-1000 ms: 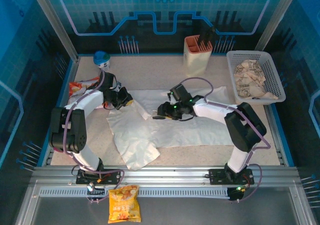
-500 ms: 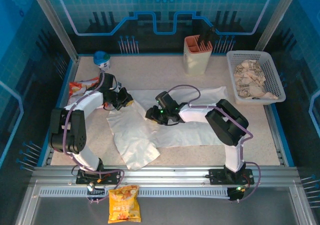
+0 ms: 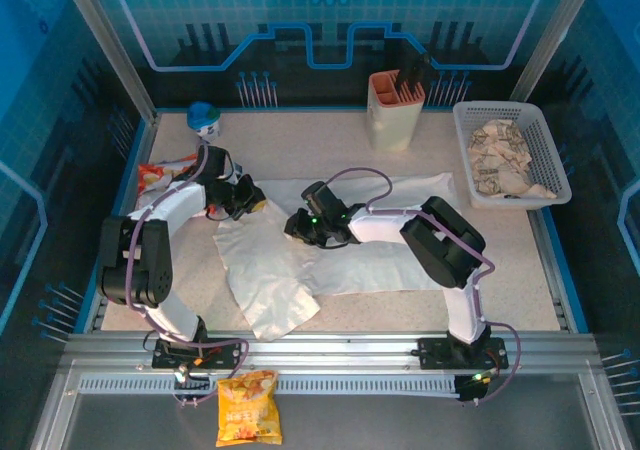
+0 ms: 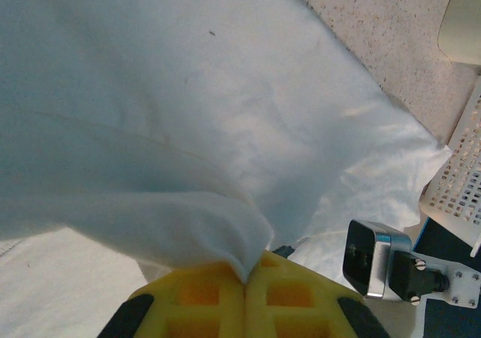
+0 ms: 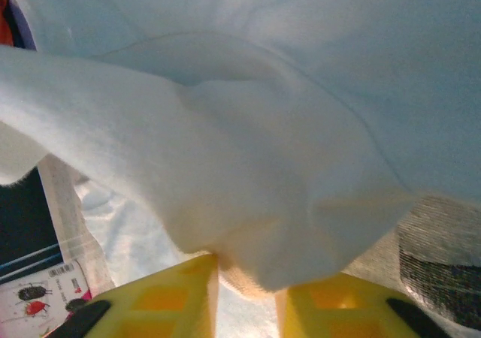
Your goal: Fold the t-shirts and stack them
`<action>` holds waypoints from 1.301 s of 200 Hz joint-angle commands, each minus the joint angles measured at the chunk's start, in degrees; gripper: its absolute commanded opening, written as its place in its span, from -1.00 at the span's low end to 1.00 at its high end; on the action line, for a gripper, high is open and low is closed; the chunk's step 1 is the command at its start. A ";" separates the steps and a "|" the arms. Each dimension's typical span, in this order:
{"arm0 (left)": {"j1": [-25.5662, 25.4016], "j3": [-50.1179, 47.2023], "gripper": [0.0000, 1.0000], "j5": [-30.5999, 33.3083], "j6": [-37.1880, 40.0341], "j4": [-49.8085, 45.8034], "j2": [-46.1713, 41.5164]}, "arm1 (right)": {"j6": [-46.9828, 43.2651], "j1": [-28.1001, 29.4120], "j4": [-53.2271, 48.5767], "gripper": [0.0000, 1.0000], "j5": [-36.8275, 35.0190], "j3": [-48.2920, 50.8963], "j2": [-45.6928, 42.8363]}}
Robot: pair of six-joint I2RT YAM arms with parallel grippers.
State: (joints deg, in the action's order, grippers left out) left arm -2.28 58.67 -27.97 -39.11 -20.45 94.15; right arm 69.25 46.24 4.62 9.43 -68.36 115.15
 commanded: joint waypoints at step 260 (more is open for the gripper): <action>4.34 -13.98 -0.99 -2.91 7.44 -15.71 -14.89 | -8.48 -8.93 -6.88 -1.00 29.90 4.63 -7.79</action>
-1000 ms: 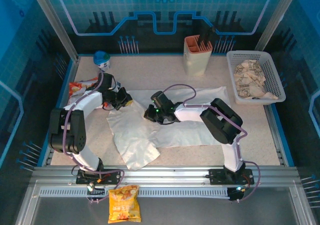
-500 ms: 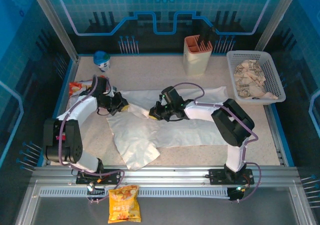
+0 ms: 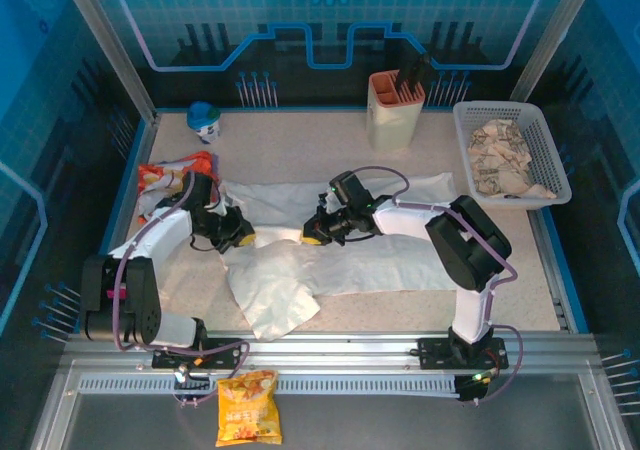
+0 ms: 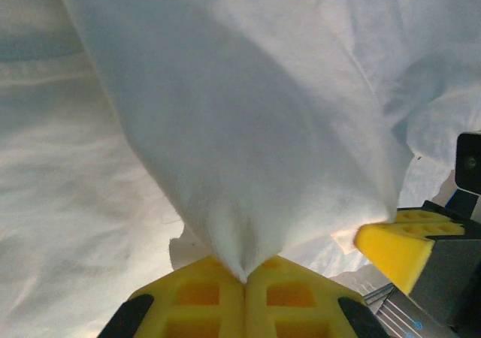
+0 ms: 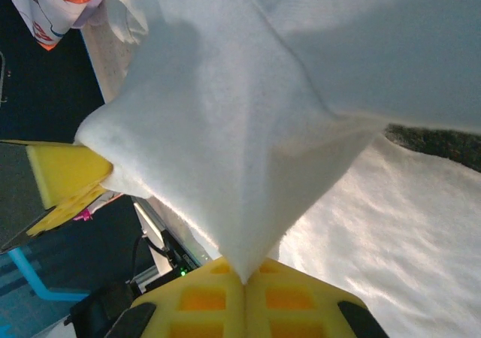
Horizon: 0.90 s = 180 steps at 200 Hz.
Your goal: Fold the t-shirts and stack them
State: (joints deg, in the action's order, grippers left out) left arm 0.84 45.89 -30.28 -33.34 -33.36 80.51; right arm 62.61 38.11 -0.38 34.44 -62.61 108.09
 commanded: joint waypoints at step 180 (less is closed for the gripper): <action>5.14 -0.98 -0.83 -0.32 7.25 -7.85 2.74 | -11.59 -3.48 -11.78 -0.97 10.08 -4.54 3.28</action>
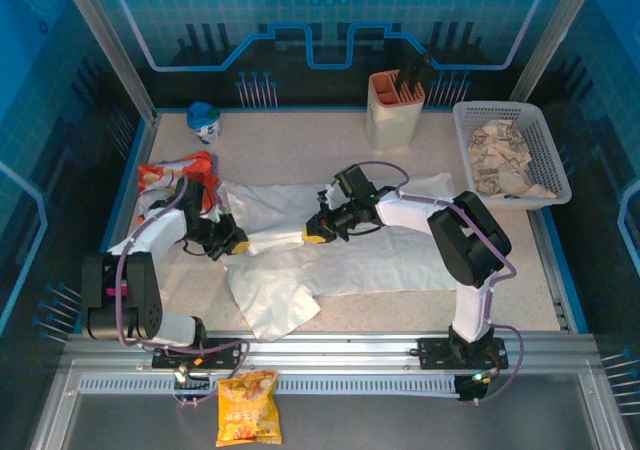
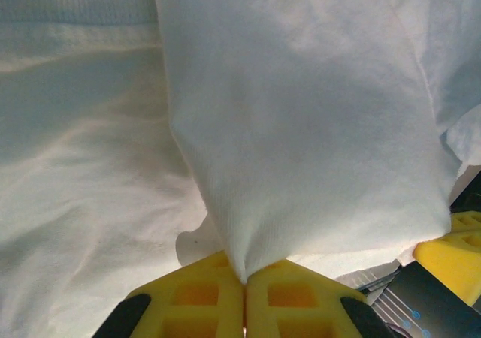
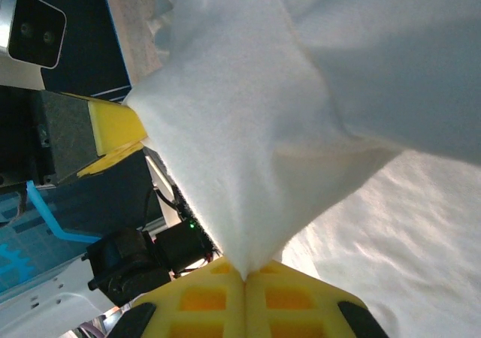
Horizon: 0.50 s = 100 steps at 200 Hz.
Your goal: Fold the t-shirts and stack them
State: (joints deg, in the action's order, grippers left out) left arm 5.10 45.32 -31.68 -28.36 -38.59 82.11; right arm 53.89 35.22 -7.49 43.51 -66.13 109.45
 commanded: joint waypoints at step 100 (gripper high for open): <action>-1.40 -3.53 -0.22 6.12 -2.26 -3.93 -13.66 | -7.30 1.94 -10.39 0.46 -12.57 1.96 -4.61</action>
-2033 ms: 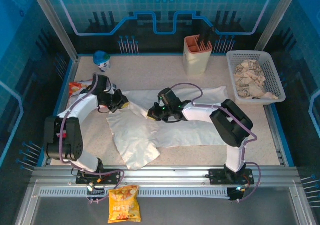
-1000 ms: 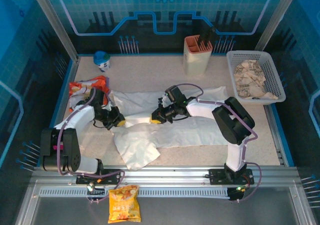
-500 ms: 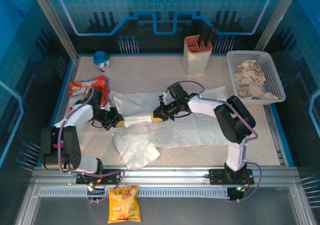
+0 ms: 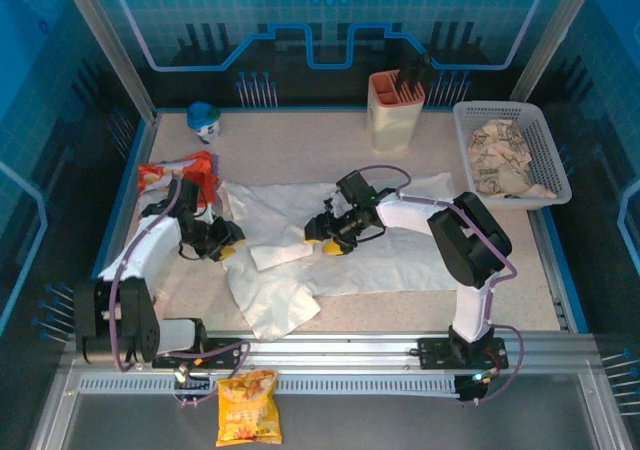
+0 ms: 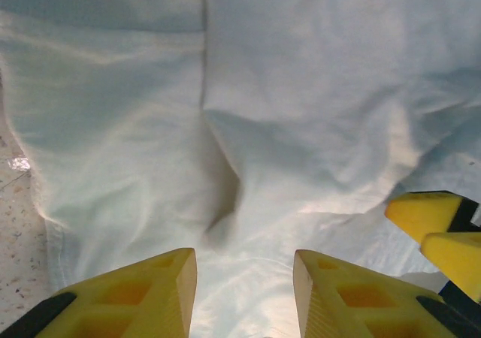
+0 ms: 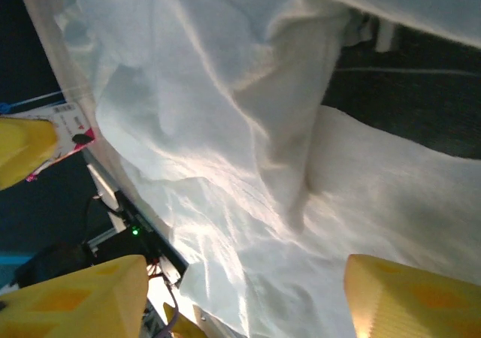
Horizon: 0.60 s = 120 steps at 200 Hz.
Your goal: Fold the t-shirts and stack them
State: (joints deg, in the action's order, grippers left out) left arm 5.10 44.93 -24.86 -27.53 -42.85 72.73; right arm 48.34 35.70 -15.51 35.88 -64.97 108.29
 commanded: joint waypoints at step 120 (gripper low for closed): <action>-12.39 -13.20 -0.39 4.48 -14.46 22.96 -0.01 | -0.41 5.98 5.17 -0.34 -13.91 -0.33 3.04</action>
State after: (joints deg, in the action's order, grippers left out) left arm -6.15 31.70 -22.09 -40.23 -23.92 71.00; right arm 47.90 40.75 -12.12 23.83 -64.20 109.89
